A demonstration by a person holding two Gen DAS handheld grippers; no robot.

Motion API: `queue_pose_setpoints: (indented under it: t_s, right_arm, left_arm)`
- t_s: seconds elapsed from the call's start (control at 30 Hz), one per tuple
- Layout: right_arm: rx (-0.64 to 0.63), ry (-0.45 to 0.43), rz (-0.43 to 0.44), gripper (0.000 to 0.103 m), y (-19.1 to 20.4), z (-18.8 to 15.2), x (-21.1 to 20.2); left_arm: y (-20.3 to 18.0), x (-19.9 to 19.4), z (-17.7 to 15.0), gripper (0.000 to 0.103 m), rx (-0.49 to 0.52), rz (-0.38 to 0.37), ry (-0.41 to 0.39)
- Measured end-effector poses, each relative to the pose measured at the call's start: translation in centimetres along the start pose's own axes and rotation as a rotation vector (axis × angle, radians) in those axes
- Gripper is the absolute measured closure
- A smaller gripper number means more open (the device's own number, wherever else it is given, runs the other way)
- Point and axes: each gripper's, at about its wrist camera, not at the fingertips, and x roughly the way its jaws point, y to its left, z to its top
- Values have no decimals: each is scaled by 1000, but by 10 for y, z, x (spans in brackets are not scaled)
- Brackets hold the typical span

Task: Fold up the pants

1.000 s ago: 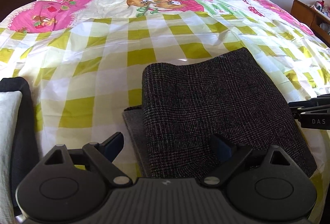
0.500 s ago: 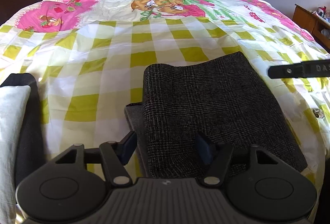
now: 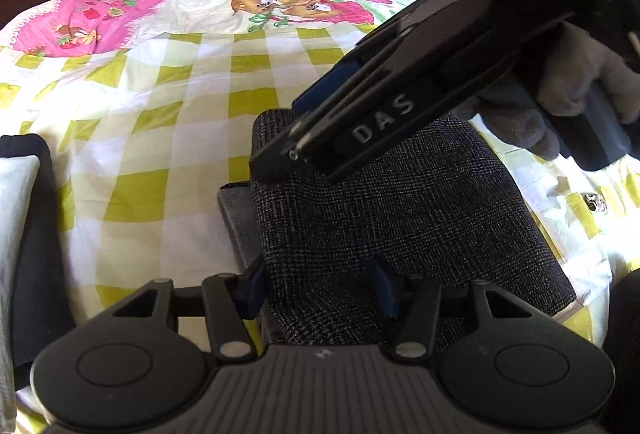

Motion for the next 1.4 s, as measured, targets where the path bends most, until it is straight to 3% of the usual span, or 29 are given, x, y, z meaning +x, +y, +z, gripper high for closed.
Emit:
queue_pose_setpoints:
  t_s: [0.03,0.07,0.1,0.27,0.37,0.57,0.73,0.8,0.9,1.03,1.1,1.2,1.23,1.33,1.4]
  right_arm:
    - [1,27,16,48,-1,1,5]
    - [20,56,26,71,-2,2,8]
    - [33,64,37,80,-1,3,7]
    - [-22,-7,15,87,26,11,-31]
    - [-3,-38,13,87,34,19,-26]
    - [14,-2,55,87,57,15,47]
    - [41,18,95,83,63,17,71]
    - [76,-3,103,75,63,22,65]
    - [112,-98,118,74,58,23,32]
    - [186,-220,28,60,31,4,-36]
    - [211,-213,-55,51,14,-19,-59]
    - [299,-143,-133,49,-14,-58,-71]
    - [337,-124,-142,49,-21,-70,-71]
    - [412,-59,-140,48,-35,-102,-60]
    - [465,-67,-64,46,-40,-112,-53]
  left_arm:
    - [1,0,0,42,-1,-2,1]
    - [1,-1,-1,47,-6,-4,-1]
    - [2,-4,-2,52,-14,-1,-7]
    - [9,-29,-8,67,-88,-31,-63]
    - [15,-36,-12,68,-131,-2,-79]
    - [25,-18,-25,67,-153,60,34]
    - [30,-15,-31,64,-180,57,57]
    - [31,-18,-31,59,-194,57,63]
    - [30,-27,-32,55,-188,67,56]
    - [25,-41,-28,54,-183,100,13]
    - [27,-47,-22,46,-210,109,-36]
    - [31,-40,-15,30,-233,111,-64]
    - [34,-36,-11,29,-243,119,-58]
    - [41,-13,-11,26,-267,83,44]
    - [45,-1,-13,19,-286,61,75]
